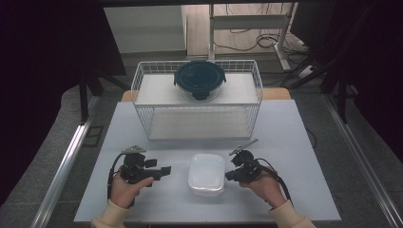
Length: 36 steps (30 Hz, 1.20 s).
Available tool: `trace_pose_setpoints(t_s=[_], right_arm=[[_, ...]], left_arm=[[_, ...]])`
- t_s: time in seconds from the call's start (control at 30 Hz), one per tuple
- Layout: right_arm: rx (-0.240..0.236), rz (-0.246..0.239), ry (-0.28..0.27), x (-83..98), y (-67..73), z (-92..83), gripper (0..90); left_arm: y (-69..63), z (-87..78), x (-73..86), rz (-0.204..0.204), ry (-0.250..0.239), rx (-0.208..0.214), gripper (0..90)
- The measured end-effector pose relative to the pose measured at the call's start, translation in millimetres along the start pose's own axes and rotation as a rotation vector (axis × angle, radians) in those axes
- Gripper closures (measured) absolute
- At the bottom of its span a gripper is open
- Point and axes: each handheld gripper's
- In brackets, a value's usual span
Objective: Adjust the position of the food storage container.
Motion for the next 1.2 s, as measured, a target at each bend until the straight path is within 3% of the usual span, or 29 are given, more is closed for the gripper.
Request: trace_pose_setpoints(t_s=[0.37, 0.63, 0.8, 0.93, 1.0, 1.1, 1.2], right_arm=[[0.037, -0.013, 0.01, -18.0, 1.9, 9.6, 89.2], [0.034, -0.021, 0.002, -20.8, 4.8, 10.8, 89.3], [0.028, -0.019, -0.047, -14.9, -1.3, -3.0, 89.2], [-0.009, -0.006, -0.126, -5.6, -11.3, -19.5, 87.7], [-0.023, 0.018, -0.184, 0.6, -16.7, -27.1, 75.0], [-0.005, 0.054, -0.257, 7.8, -21.8, -36.0, 48.2], [-0.043, 0.071, -0.297, 13.6, -24.3, -42.0, 36.3]], left_arm=[[0.3, 1.7, 0.6, 0.0, 0.004, 0.001, 23.8], [1.4, -0.3, 1.0, -0.001, -0.001, 0.001, 23.8], [0.9, -1.8, 0.4, -0.005, -0.006, -0.004, 23.8], [-0.6, -2.1, -0.2, -0.003, -0.01, -0.007, 23.8], [-1.3, -1.9, -0.4, -0.001, -0.009, -0.007, 23.8], [-2.2, -1.8, -0.8, 0.003, -0.008, -0.006, 23.8], [-3.0, -2.3, -1.3, 0.005, -0.01, -0.006, 23.8]])
Point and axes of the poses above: each handheld gripper's, and its own axes: z roughly forward along the jaws, x roughly out of its underside, y roughly to its left, and after that the axes turned 15 degrees about z, right-handed
